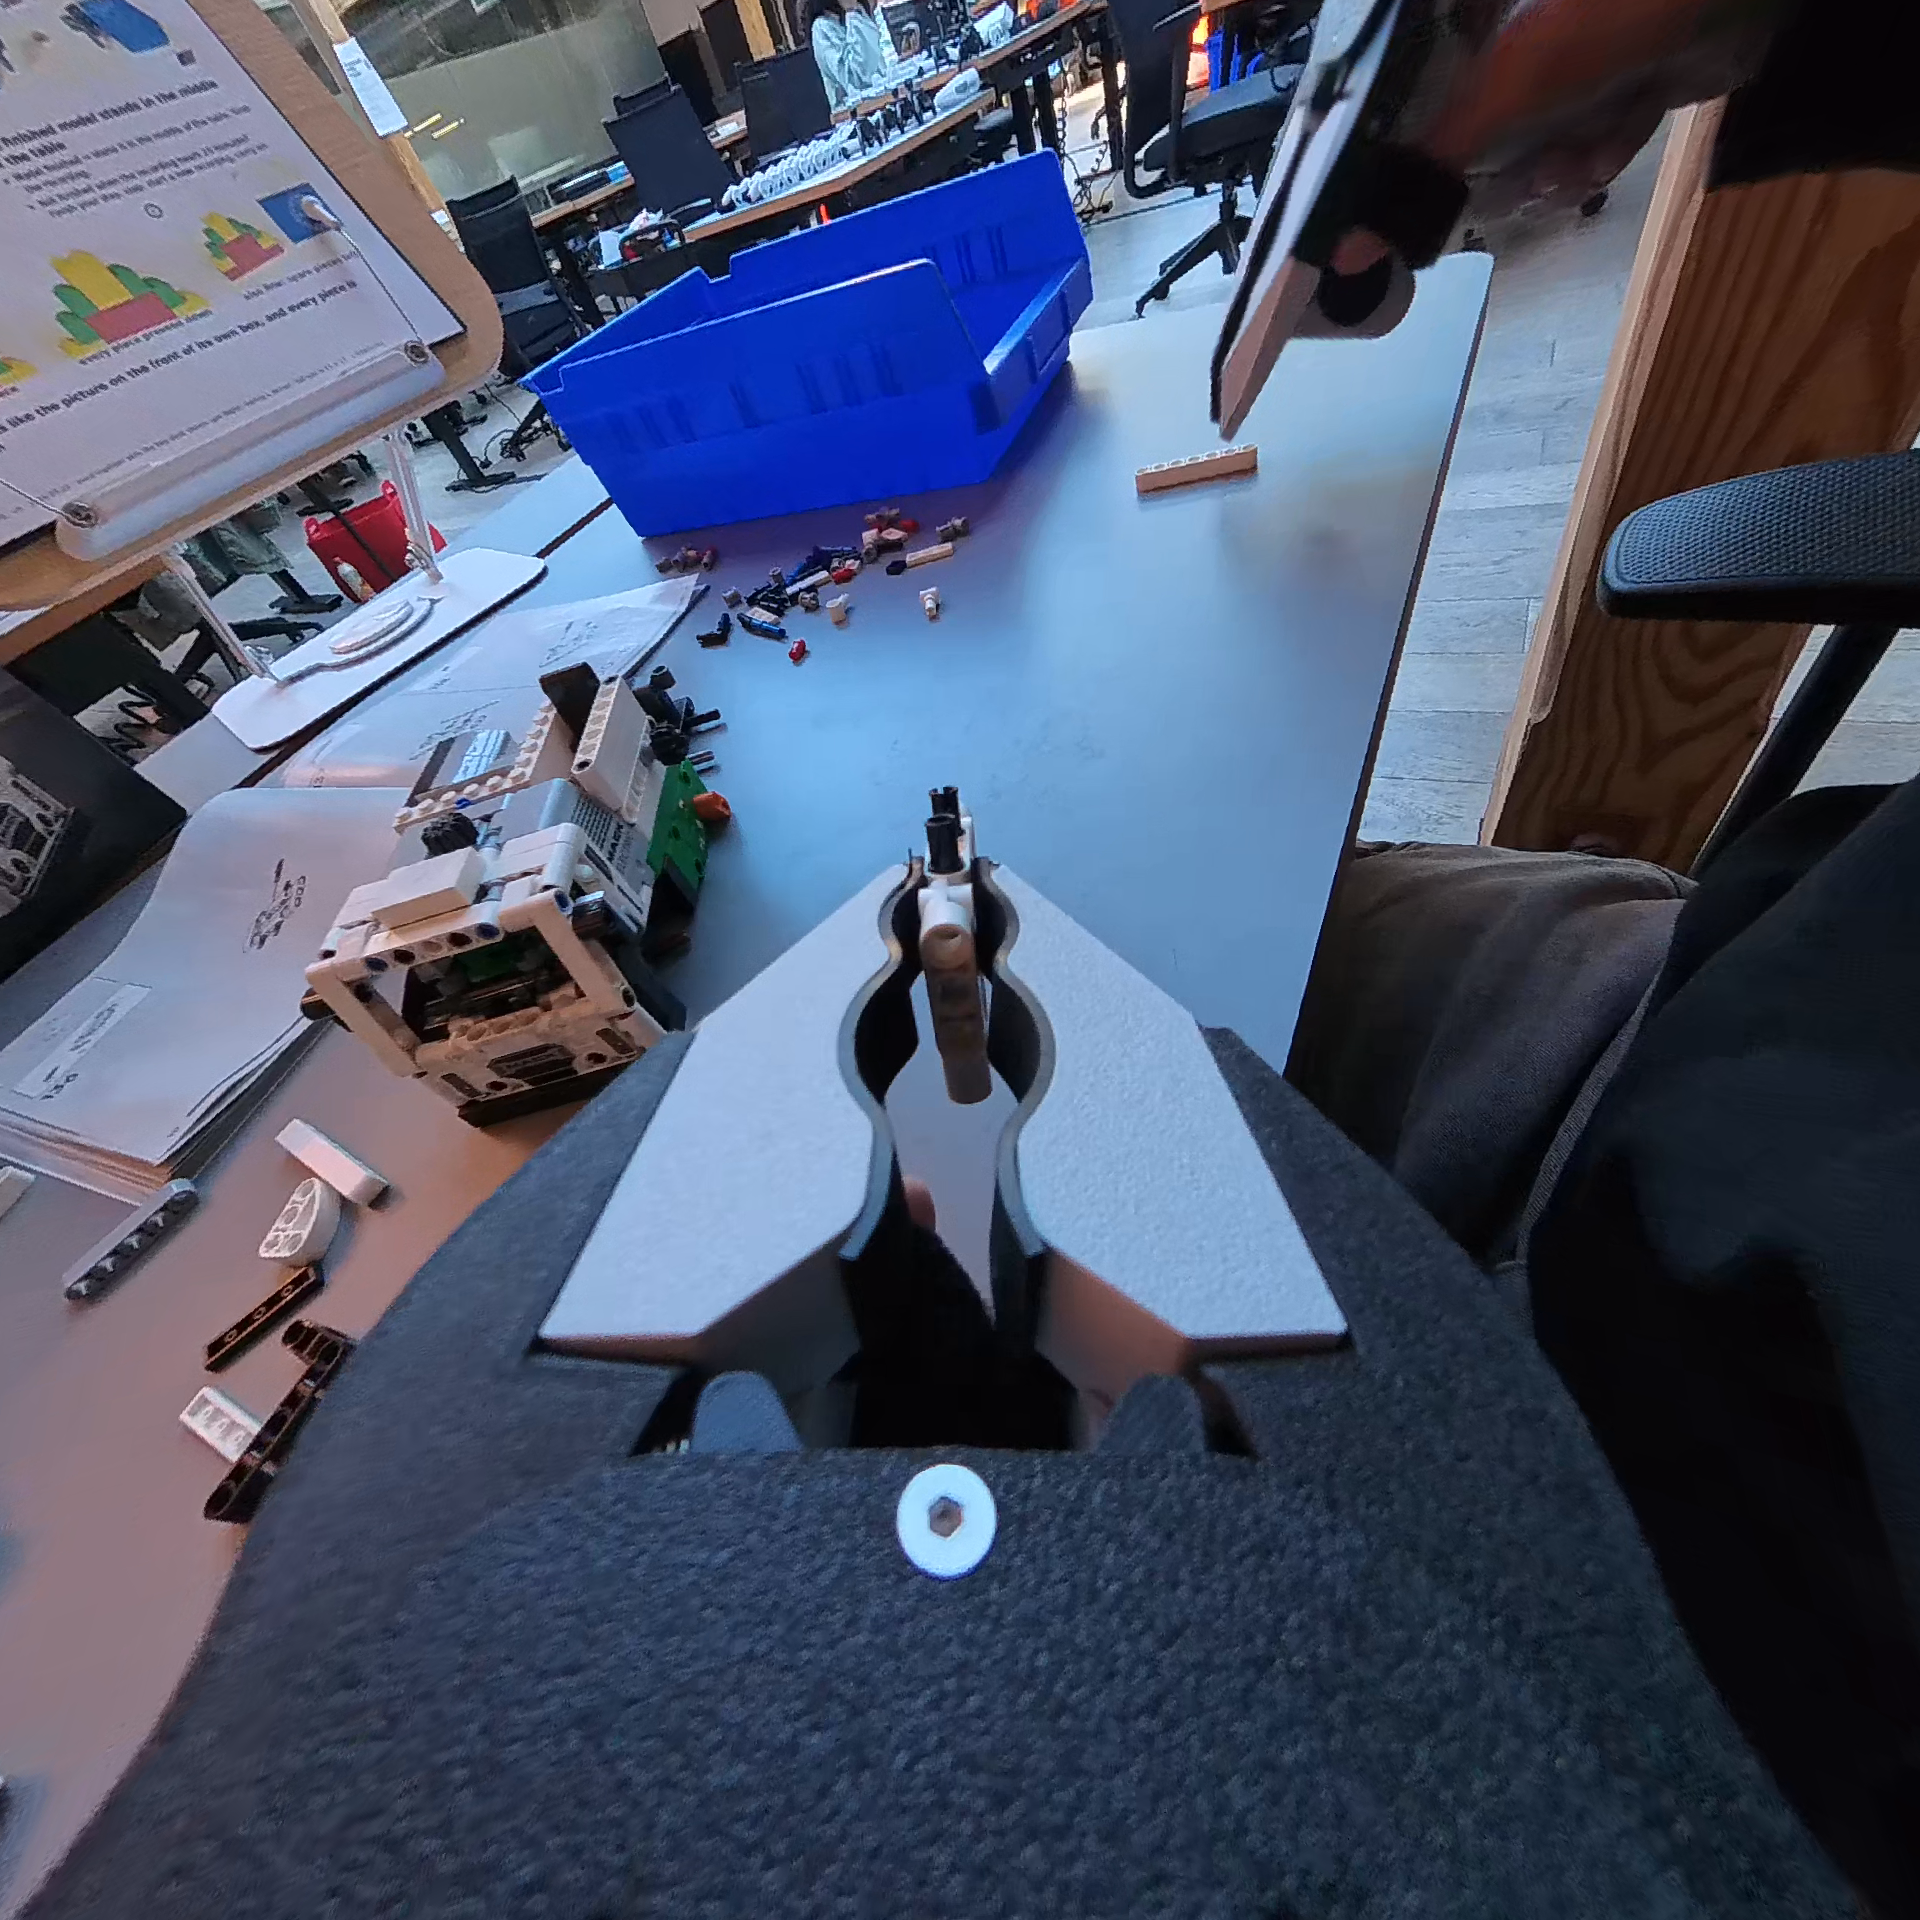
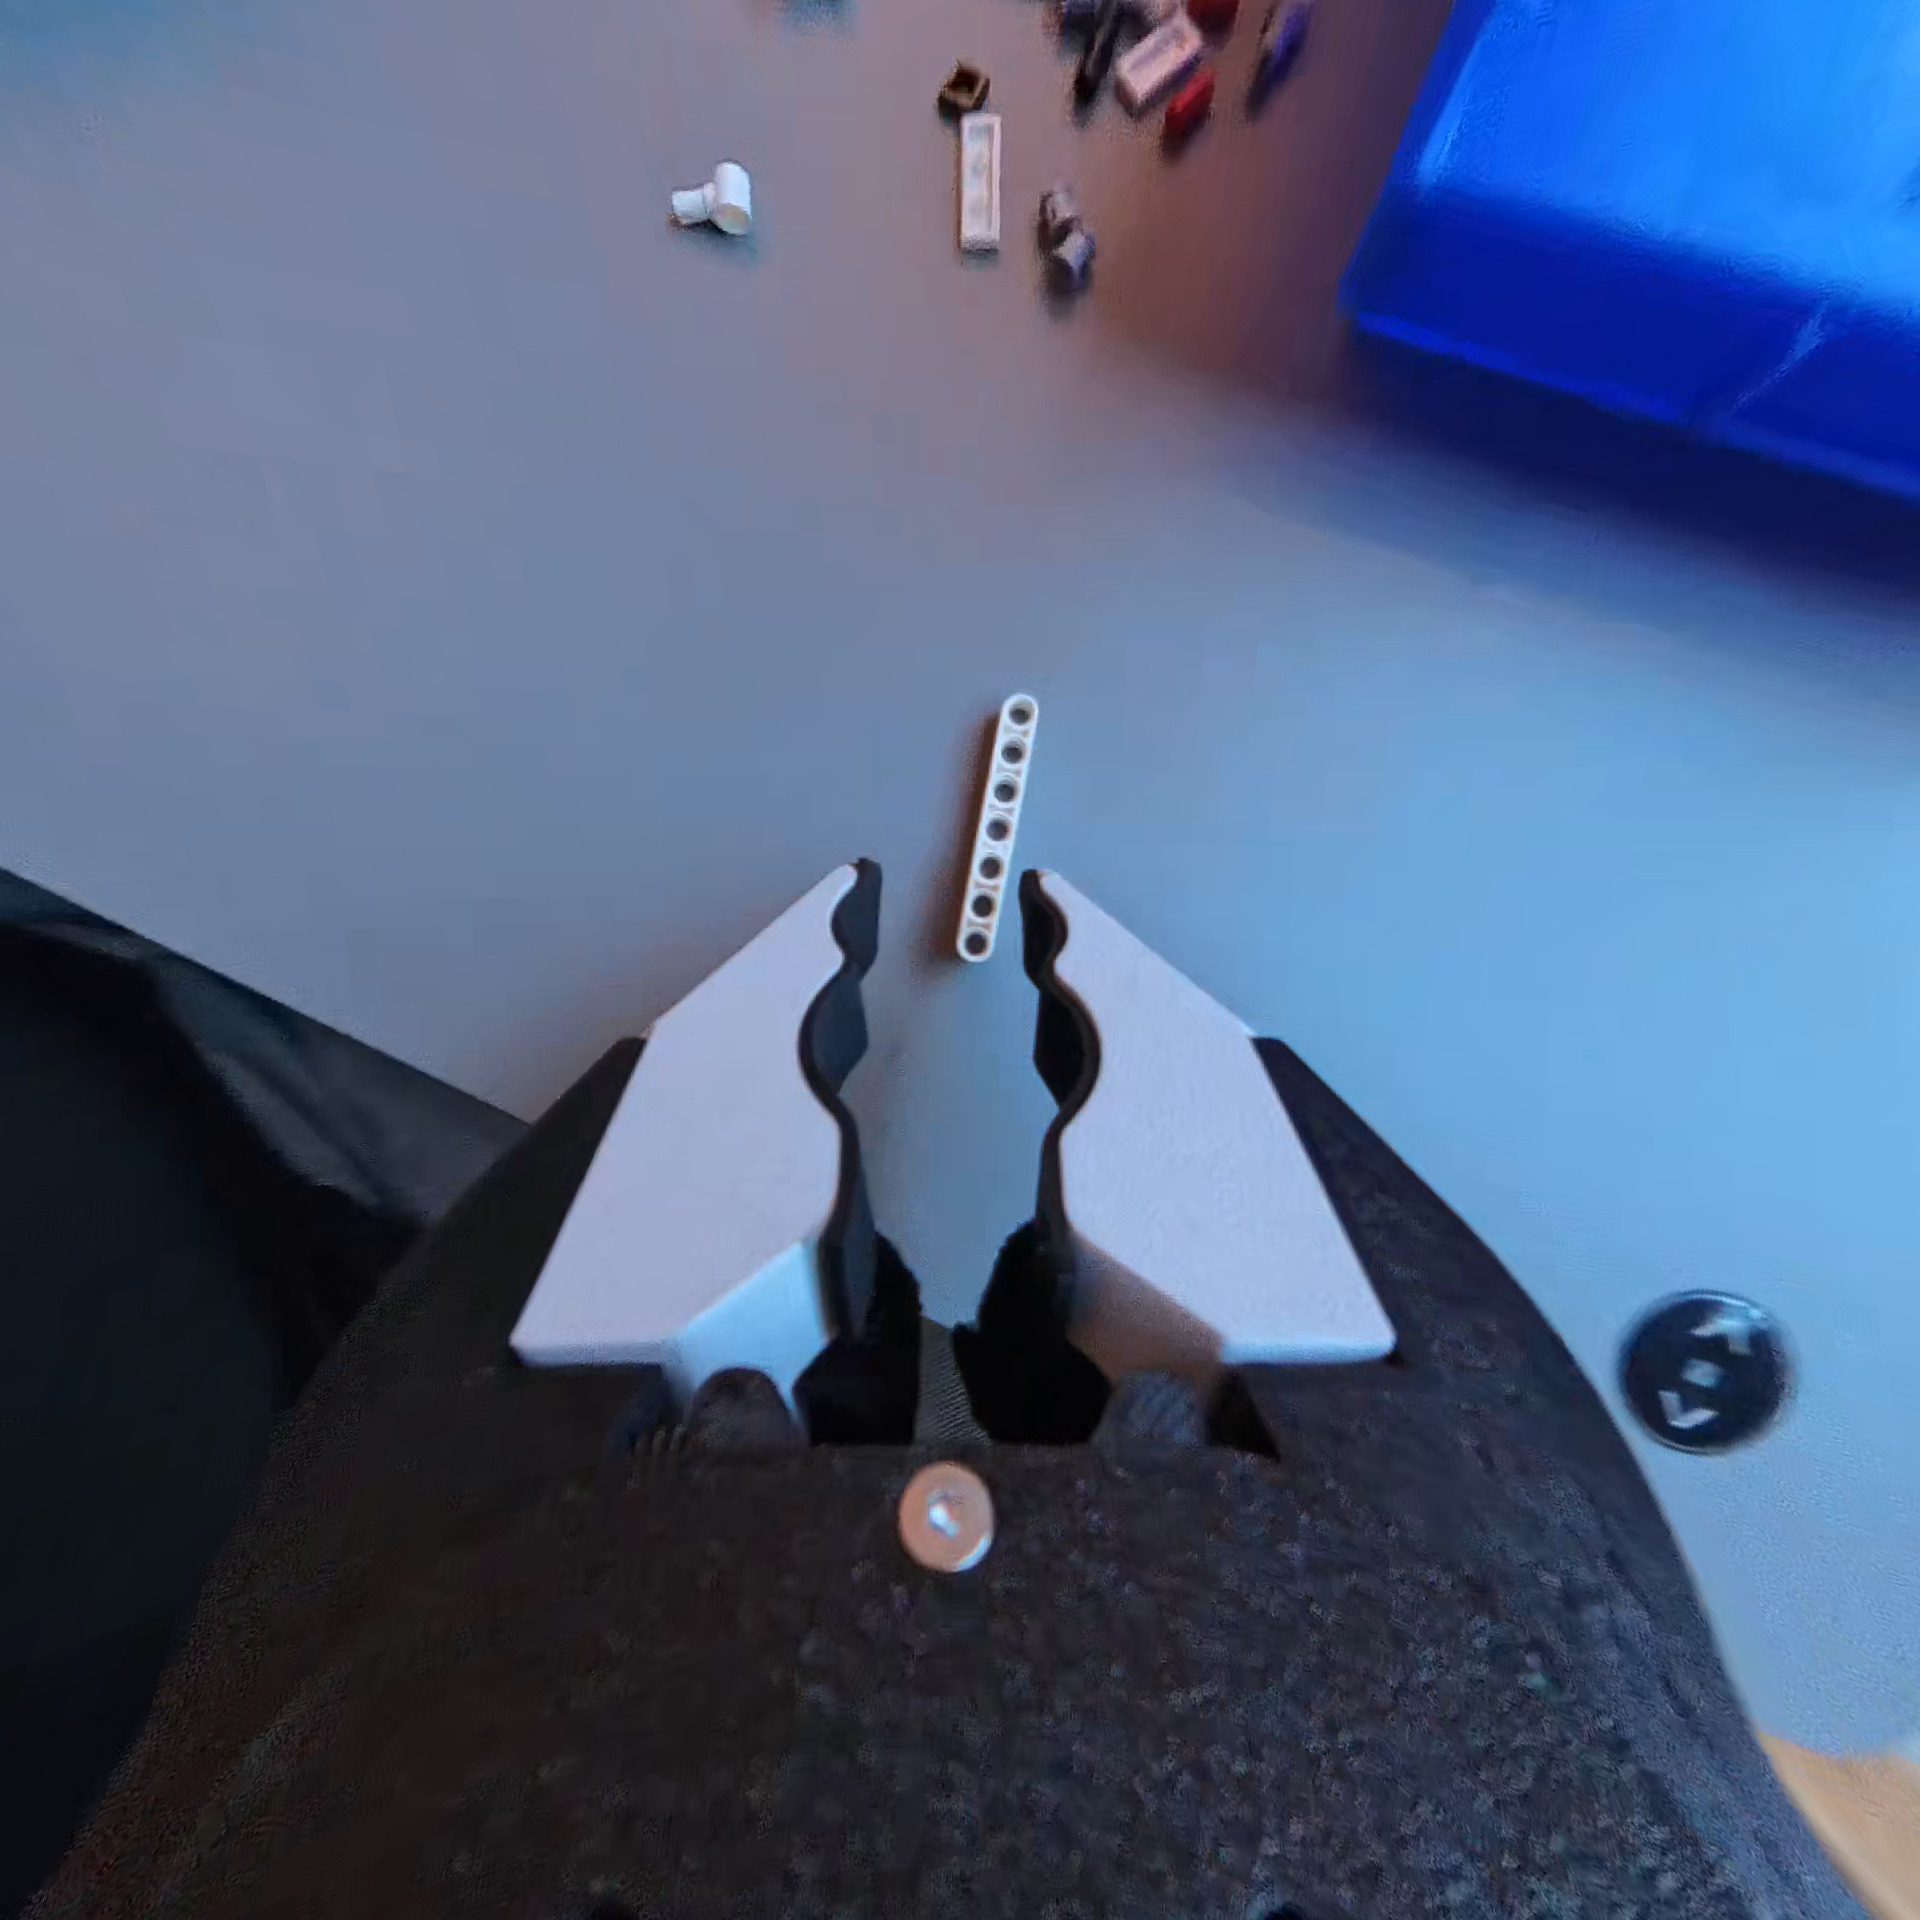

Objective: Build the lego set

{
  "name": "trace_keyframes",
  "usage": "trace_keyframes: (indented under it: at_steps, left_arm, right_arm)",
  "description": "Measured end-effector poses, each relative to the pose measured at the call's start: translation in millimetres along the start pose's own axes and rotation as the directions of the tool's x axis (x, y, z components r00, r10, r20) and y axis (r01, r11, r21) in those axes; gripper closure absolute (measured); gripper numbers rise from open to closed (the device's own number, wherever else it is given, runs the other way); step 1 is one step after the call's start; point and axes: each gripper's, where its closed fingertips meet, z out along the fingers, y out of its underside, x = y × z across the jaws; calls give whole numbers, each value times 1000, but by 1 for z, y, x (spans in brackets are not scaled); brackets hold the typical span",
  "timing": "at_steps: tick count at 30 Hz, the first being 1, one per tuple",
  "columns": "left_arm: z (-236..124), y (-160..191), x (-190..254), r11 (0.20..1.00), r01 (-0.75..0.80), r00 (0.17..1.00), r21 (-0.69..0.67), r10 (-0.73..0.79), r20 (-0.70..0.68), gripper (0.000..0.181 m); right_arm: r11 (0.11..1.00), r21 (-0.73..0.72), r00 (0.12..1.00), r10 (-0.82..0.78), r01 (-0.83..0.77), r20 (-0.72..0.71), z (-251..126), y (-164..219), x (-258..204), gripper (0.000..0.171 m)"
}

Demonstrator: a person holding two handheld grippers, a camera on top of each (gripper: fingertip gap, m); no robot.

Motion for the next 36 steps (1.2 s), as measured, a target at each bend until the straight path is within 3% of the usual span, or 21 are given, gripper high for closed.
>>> trace_keyframes:
  at_steps: [3,15,19,23,27,30,36]
  left_arm:
    - [-1,-1,0,1000,6,1000,9,-6,-5,176]
    - [1,-1,1,1000,24,999,4,-24,-39,176]
    - [5,-8,9,999,41,992,36,-36,-122,176]
    - [21,-35,13,992,47,961,115,-13,-278,176]
    - [55,-62,9,990,29,914,138,30,-406,175]
    - [81,-68,21,993,-7,870,122,66,-489,176]
    - [104,-48,38,976,-153,819,156,214,-533,176]
  right_arm:
    - [997,-63,998,53,-51,33,8,4,4,145]
    - [984,-166,996,-71,62,-50,22,0,16,163]
    - [970,-188,988,-155,157,26,26,-4,4,164]
    - [892,34,893,-450,451,-12,5,-56,-41,164]
    - [663,361,706,-708,656,19,-48,-112,-144,165]
    - [585,405,620,-782,703,52,-57,-118,-180,165]
    - [594,440,593,-790,673,157,-27,-95,-202,164]
